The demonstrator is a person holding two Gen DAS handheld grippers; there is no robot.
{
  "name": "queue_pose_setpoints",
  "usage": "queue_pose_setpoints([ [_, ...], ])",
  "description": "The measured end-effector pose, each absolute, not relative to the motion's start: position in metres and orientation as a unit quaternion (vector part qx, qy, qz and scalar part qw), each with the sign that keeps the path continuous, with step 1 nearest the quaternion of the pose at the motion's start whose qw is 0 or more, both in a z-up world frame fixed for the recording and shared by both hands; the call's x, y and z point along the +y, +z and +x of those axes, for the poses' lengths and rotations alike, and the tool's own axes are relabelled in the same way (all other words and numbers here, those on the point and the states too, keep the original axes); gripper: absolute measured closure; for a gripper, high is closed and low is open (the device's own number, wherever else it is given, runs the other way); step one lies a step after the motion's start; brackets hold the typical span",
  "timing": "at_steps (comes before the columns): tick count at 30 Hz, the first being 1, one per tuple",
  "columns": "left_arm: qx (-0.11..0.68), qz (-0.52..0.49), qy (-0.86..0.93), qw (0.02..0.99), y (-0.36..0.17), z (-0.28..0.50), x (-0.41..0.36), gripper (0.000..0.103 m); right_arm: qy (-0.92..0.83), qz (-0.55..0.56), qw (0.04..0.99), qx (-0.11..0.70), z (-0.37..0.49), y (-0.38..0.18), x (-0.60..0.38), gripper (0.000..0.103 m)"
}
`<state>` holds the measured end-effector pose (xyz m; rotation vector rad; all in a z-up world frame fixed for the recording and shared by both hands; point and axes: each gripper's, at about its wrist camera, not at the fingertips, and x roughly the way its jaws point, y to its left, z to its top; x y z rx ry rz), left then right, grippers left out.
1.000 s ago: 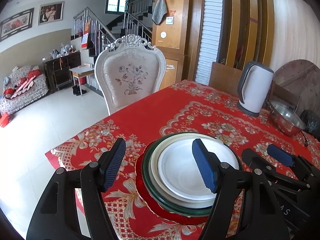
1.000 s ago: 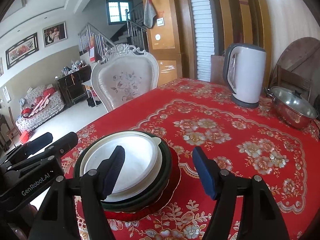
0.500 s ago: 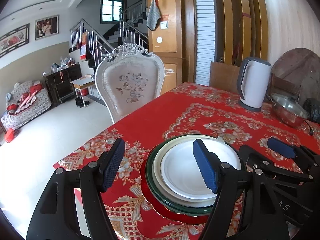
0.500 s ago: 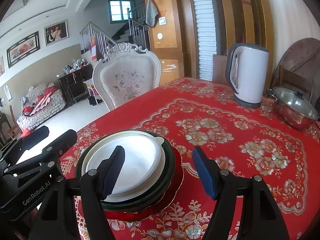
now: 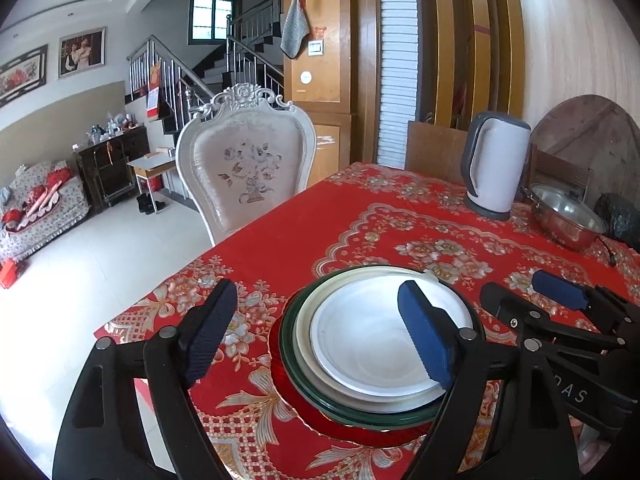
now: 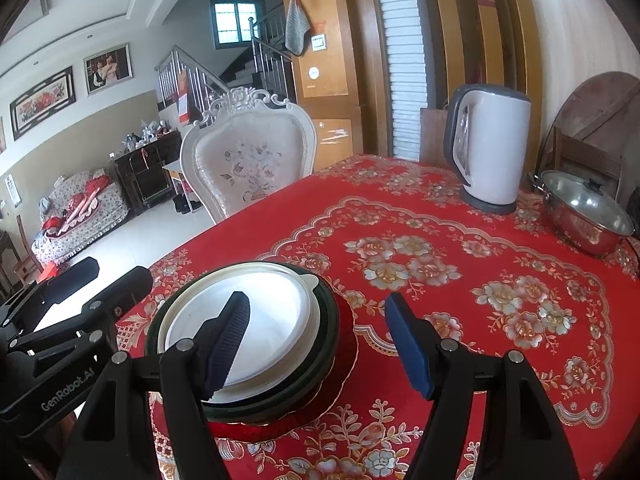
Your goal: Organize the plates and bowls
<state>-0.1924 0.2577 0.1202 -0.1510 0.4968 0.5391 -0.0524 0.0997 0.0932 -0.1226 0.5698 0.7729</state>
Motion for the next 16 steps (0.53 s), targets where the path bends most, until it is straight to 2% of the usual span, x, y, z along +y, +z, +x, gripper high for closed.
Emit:
queue_pose_setpoints([
  [16, 0.247, -0.071, 0.256, 0.932, 0.1142, -0.1908, 0.253, 0.019, 0.367, -0.065, 0.886, 0.276, -0.0523, 0.0901, 0.0968, 0.033],
])
